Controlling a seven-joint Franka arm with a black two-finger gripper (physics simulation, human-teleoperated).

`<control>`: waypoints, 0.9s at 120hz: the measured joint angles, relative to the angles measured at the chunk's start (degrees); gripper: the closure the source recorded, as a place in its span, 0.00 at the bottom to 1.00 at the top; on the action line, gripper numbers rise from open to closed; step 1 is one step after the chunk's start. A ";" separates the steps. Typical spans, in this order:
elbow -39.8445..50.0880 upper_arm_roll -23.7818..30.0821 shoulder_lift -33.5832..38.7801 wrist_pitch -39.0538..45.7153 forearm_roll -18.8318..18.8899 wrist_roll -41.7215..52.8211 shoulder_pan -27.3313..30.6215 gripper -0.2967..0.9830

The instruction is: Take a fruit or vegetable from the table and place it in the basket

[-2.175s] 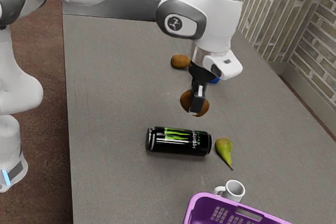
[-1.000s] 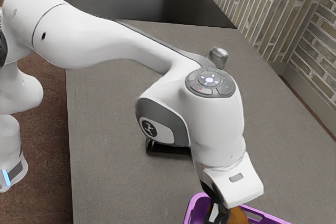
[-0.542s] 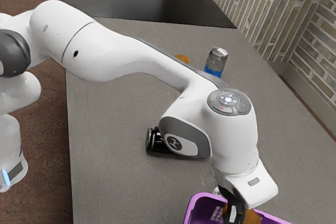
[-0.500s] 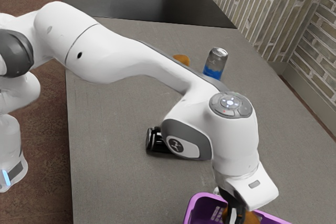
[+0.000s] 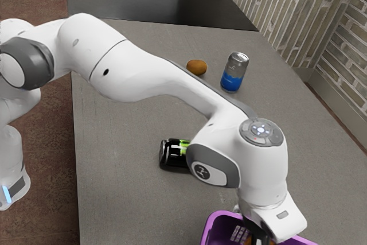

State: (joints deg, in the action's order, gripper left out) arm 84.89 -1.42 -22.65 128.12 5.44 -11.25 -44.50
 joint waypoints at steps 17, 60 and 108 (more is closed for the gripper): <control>-0.32 0.32 -1.65 3.12 0.05 -0.15 0.91 0.45; -0.82 2.53 -4.75 7.81 -0.07 -0.62 1.76 0.43; -32.22 3.69 12.97 -48.34 1.63 -2.43 0.19 0.26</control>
State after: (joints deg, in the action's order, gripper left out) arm 52.66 2.27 -9.68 79.77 7.07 -13.68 -44.31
